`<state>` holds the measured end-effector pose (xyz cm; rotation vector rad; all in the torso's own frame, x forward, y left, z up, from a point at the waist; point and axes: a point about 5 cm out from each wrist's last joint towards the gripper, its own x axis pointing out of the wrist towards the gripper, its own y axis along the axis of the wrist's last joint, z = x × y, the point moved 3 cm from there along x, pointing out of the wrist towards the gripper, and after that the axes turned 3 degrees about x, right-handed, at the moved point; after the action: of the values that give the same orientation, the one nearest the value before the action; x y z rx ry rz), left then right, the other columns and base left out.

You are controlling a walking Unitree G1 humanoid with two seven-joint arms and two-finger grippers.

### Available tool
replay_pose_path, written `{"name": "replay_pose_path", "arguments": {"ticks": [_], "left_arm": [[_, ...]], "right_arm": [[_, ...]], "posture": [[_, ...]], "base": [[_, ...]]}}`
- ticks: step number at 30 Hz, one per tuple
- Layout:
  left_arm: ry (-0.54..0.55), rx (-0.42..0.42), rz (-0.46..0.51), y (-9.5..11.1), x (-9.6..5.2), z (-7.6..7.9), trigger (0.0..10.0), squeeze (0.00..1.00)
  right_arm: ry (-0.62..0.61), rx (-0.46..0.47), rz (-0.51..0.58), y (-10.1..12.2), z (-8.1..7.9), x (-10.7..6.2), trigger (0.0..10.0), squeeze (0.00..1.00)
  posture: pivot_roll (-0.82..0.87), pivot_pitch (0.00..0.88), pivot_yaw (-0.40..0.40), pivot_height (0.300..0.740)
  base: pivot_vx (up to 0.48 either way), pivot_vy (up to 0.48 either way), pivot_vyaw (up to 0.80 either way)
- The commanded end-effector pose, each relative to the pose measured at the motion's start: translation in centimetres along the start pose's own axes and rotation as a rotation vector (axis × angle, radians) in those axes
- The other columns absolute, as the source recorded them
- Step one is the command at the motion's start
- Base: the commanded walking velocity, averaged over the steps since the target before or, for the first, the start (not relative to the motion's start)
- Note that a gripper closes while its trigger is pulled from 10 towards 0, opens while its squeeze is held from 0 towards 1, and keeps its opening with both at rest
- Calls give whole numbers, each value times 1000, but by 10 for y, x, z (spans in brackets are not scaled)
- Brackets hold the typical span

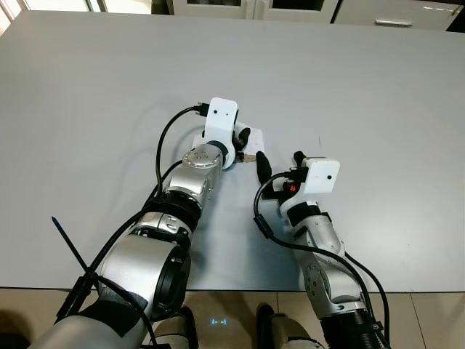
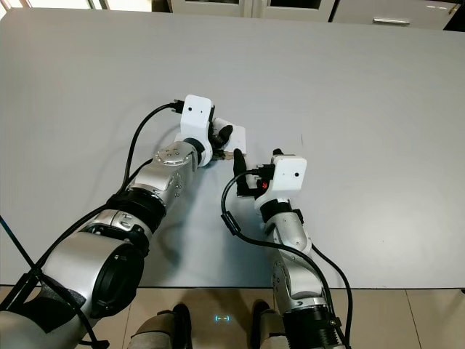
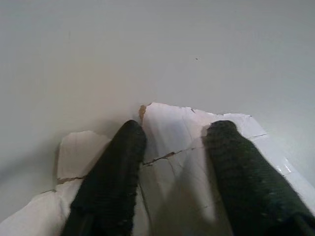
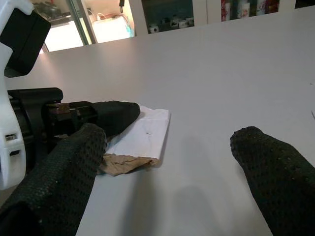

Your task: Picking trash to rubbish bin

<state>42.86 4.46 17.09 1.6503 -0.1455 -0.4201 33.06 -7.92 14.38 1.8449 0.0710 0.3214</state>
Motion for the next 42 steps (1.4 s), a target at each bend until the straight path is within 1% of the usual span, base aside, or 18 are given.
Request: {"name": "replay_pose_path", "arguments": {"ticks": [1, 10, 12, 14, 16, 18, 19, 22, 23, 24, 25, 26, 27, 28, 30, 36, 37, 42], "left_arm": [[-39, -3, -160, -41, -4, 10, 0, 0], [-38, -4, -122, -32, -3, 8, 0, 0], [-30, -11, -85, -24, -2, 6, 0, 0], [-38, -38, -1, -8, -1, 5, 0, 0], [-37, -44, 16, -4, -1, 5, 0, 0], [-51, -82, 85, 10, -1, 5, 0, 0], [-68, -115, 156, 24, -2, 4, 0, 0], [-76, -153, 219, 38, -4, 2, 0, 0], [-84, -174, 269, 48, -7, 0, 4275, 0], [-84, -174, 269, 48, -7, 0, 4275, 0], [-83, -179, 291, 52, -8, -2, 7922, 0], [-88, -191, 313, 55, -9, -3, 9569, 0], [-88, -191, 313, 55, -9, -3, 9569, 0], [-92, -193, 327, 56, -9, -3, 10000, 0], [-94, -191, 333, 58, -10, -5, 10000, 0], [-57, -119, 327, 59, -17, -16, 10000, 0], [-60, -120, 321, 56, -18, -18, 10000, 1000], [-57, -93, 295, 44, -21, -21, 10000, 1000]], "right_arm": [[1, 52, -34, -11, -8, -3, 10000, 0], [7, 54, -34, -11, -9, 1, 10000, 0], [8, 54, -33, -11, -9, 3, 10000, 0], [8, 52, -31, -10, -8, 4, 10000, 0], [8, 52, -30, -10, -8, 5, 10000, 0], [9, 52, -27, -10, -8, 6, 10000, 0], [11, 51, -25, -9, -7, 8, 10000, 0], [12, 51, -22, -9, -8, 9, 10000, 0], [14, 51, -20, -9, -8, 11, 10000, 0], [14, 51, -20, -9, -8, 11, 10000, 0], [15, 52, -19, -8, -8, 12, 10000, 0], [18, 52, -17, -8, -8, 13, 10000, 0], [18, 52, -17, -8, -8, 13, 10000, 0], [20, 52, -15, -8, -9, 14, 10000, 0], [21, 52, -12, -8, -9, 15, 10000, 0], [22, 52, -7, -7, -8, 18, 10000, 0], [23, 53, -7, -7, -8, 18, 10000, 0], [23, 53, -8, -9, -9, 18, 10000, 0]], "posture": [[-135, 260, -21, 740], [-128, 245, -18, 740], [-125, 238, -17, 740], [-122, 234, -17, 740], [-120, 231, -16, 740], [-118, 226, -16, 740], [-114, 221, -16, 740], [-112, 219, -16, 740], [-104, 209, -16, 740], [-104, 209, -16, 740], [-104, 208, -15, 740], [-99, 202, -17, 740], [-99, 202, -17, 740], [-97, 198, -17, 740], [-96, 195, -17, 740], [-83, 190, -18, 740], [-82, 189, -17, 740], [-82, 188, -14, 740]], "base": [[0, 0, 0], [0, 0, 0], [0, 0, 0], [0, 0, 0], [0, 0, 0], [0, 0, 0], [0, 0, 0], [0, 0, 0], [0, 0, 0], [0, 0, 0], [0, 0, 0], [0, 0, 0], [0, 0, 0], [0, 0, 0], [0, 0, 0], [0, 0, 0], [0, 0, 0], [0, 0, 0]]}}
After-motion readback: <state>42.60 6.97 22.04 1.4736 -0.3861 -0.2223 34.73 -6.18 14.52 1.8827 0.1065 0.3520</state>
